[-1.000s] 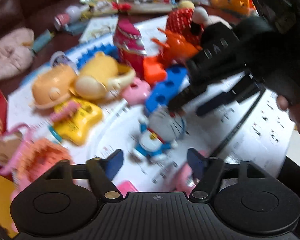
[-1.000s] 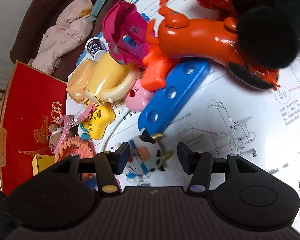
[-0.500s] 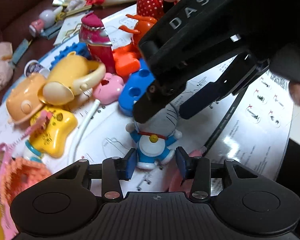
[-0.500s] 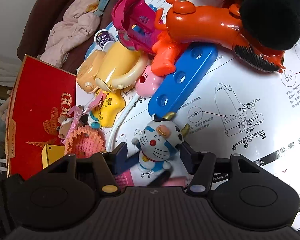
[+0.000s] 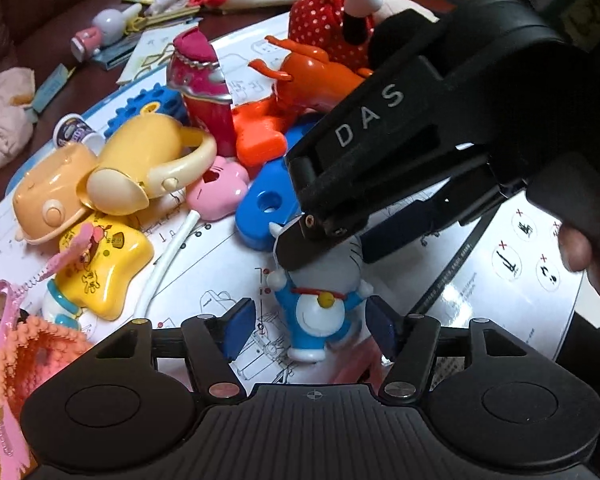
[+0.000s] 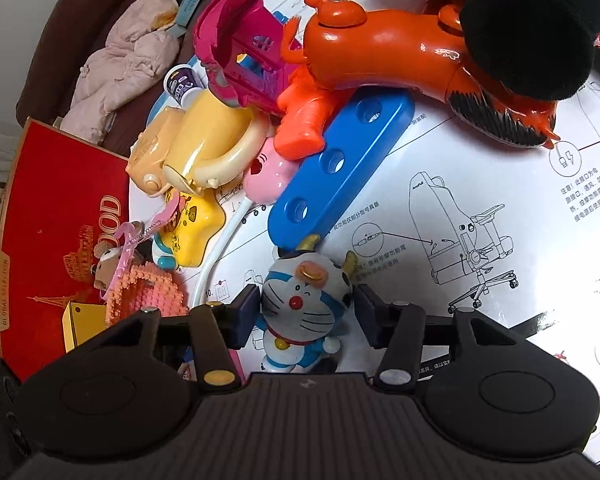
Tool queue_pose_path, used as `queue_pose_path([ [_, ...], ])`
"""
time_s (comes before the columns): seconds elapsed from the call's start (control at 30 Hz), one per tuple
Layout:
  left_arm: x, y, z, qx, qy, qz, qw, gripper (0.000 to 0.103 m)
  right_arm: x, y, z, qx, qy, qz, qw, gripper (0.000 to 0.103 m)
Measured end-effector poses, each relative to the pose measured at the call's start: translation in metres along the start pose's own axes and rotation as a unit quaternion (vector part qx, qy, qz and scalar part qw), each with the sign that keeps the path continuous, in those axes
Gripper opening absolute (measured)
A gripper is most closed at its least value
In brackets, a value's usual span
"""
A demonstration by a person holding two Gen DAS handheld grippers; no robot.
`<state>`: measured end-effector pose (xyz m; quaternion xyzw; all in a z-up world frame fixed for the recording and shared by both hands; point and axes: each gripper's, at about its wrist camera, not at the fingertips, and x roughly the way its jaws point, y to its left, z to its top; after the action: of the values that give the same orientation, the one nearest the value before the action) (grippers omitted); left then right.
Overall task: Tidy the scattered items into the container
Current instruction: 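Close the right gripper on the Doraemon figure while the left gripper pinches its head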
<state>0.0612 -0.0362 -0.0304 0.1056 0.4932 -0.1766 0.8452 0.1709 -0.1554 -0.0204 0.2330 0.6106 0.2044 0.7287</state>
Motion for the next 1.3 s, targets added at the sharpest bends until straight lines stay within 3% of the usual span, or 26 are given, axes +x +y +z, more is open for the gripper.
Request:
queue_pose_path([
  [0.07,0.004,0.002,0.0,-0.01,0.002,-0.009,0.9999,0.072,0.0,-0.001,0.0,0.0,-0.001,0.005,1.0,0.059],
  [0.1,0.007,0.002,0.0,-0.015,0.004,-0.014,0.9998,0.049,-0.001,-0.001,0.0,0.002,-0.001,0.007,1.0,0.059],
  [0.13,0.009,0.004,-0.001,-0.022,0.01,-0.025,0.9994,0.043,-0.001,-0.002,0.0,0.003,-0.001,0.009,1.0,0.06],
  [0.33,0.006,0.008,-0.007,-0.039,0.005,-0.035,0.9986,0.042,0.0,-0.009,0.002,0.022,-0.001,0.017,1.0,0.061],
  [0.53,0.005,0.008,-0.007,-0.041,0.007,-0.036,0.9985,0.043,-0.001,0.001,0.0,0.0,-0.004,0.011,1.0,0.062],
  [0.67,0.007,0.005,-0.005,-0.037,0.008,-0.029,0.9989,0.058,0.003,0.002,0.0,0.001,0.001,0.009,1.0,0.062],
  [0.83,0.008,0.0,-0.004,-0.031,0.005,-0.021,0.9993,0.059,0.007,0.004,-0.001,0.009,0.01,0.009,1.0,0.067],
  [0.9,0.008,0.0,-0.004,-0.032,0.005,-0.021,0.9993,0.059,0.01,0.002,-0.002,0.023,0.016,0.016,0.999,0.07],
  [0.97,0.008,0.0,-0.004,-0.031,0.005,-0.02,0.9993,0.057,0.01,0.004,-0.004,0.012,0.011,0.014,1.0,0.066],
  [1.03,0.008,0.0,-0.005,-0.03,0.004,-0.019,0.9994,0.052,0.009,0.006,-0.006,0.001,0.005,0.011,1.0,0.065],
  [1.07,0.008,0.0,-0.005,-0.028,0.004,-0.016,0.9995,0.044,0.008,0.008,-0.007,-0.006,0.0,0.009,1.0,0.065],
  [1.17,0.007,0.001,-0.004,-0.034,0.008,-0.015,0.9993,0.042,0.006,0.01,-0.009,-0.013,-0.003,0.008,1.0,0.065],
  [1.23,0.006,0.0,-0.005,-0.037,0.01,-0.006,0.9992,0.042,0.005,0.009,-0.009,-0.011,-0.004,0.006,1.0,0.056],
  [1.3,0.004,0.001,-0.006,-0.038,0.011,-0.005,0.9992,0.042,0.004,0.008,-0.008,-0.003,0.003,0.011,1.0,0.056],
])
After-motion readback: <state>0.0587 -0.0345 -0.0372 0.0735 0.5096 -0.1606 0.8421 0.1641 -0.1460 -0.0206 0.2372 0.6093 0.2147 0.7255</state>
